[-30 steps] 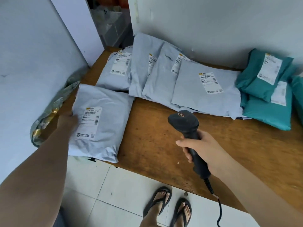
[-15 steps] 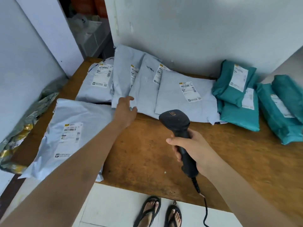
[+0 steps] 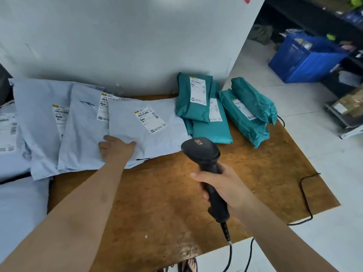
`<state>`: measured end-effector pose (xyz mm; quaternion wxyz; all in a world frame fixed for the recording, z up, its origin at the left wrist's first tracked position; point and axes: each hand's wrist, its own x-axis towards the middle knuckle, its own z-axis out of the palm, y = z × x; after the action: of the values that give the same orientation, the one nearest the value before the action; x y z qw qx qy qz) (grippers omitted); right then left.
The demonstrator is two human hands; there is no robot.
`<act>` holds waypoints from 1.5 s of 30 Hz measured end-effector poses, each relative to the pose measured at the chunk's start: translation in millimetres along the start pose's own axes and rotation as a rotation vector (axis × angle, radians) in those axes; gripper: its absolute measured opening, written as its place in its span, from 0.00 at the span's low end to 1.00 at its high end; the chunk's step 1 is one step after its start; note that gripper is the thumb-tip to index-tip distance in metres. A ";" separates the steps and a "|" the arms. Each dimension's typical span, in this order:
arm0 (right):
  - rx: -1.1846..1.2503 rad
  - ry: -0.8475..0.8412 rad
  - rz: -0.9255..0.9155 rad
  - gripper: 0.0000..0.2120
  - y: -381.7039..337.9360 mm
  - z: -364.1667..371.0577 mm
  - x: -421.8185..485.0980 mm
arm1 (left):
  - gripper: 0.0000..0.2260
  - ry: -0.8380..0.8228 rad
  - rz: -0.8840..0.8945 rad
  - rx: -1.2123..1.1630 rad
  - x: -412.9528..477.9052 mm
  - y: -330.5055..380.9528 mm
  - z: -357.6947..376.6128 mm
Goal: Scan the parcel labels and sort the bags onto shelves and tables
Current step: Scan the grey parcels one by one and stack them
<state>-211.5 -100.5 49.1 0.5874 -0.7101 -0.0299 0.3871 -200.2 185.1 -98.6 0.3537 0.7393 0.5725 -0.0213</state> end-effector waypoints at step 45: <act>-0.095 -0.213 0.385 0.05 76.9 49.6 -15.0 | 0.13 -0.096 -0.104 -0.406 -166.8 -203.6 5.7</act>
<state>-282.7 -91.4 -9.6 0.4622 -0.6847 0.0259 0.5630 -430.8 62.5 -131.5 0.5206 0.6205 0.5851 0.0410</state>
